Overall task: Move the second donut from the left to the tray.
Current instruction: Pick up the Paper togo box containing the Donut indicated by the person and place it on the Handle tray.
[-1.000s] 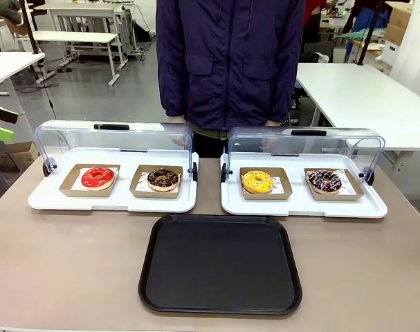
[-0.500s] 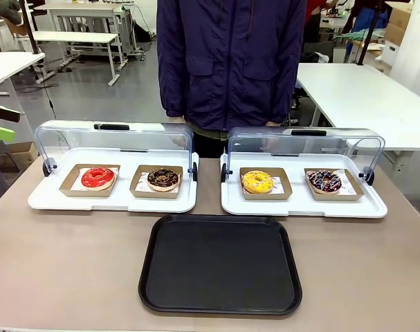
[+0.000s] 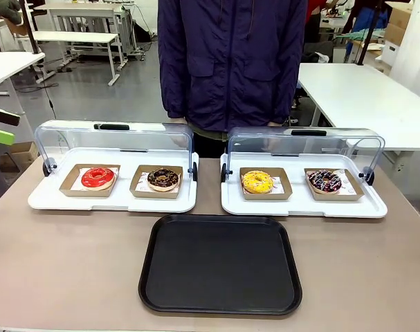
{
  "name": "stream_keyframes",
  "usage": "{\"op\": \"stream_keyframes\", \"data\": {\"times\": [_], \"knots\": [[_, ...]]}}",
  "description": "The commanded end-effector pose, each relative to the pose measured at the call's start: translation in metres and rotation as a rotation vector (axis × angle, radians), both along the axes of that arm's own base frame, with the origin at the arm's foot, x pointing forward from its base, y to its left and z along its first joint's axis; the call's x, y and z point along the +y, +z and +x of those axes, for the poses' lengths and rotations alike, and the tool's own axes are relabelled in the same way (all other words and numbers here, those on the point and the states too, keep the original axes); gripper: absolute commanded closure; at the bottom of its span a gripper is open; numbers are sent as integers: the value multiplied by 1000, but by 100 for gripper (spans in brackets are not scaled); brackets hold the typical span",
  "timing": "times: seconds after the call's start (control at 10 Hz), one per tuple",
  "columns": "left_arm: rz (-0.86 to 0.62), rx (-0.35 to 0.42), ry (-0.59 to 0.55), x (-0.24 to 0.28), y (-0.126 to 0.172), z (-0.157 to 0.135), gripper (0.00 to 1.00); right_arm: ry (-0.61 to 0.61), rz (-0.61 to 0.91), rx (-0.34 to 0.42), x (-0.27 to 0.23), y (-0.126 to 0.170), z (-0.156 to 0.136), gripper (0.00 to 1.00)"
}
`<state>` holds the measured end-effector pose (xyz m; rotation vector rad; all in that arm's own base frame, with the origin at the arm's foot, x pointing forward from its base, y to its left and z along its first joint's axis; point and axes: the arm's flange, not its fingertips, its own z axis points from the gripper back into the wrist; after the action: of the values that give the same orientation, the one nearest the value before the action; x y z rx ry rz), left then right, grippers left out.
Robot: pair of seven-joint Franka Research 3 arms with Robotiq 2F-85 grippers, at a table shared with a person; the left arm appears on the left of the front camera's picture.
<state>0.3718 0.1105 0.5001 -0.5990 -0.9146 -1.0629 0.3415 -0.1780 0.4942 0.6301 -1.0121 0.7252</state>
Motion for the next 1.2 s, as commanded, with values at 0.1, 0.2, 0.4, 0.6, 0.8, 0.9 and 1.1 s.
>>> {"op": "stream_keyframes", "data": {"times": [0.1,0.2,0.4,0.6,0.8,0.9,1.1], "knots": [[-17,-31,-17,2,1,3,0,9,1,-39,-2,1,2,0],[-17,-31,-17,2,1,3,0,9,1,-39,-2,1,2,0],[-17,-31,-17,2,1,3,0,9,1,-39,-2,1,2,0],[-17,-31,-17,2,1,3,0,9,1,-39,-2,1,2,0],[-17,-31,-17,2,1,3,0,9,1,-39,-2,1,2,0],[-17,-31,-17,2,1,3,0,9,1,-39,-2,1,2,0],[-17,-31,-17,2,1,3,0,9,1,-39,-2,1,2,0]]}}
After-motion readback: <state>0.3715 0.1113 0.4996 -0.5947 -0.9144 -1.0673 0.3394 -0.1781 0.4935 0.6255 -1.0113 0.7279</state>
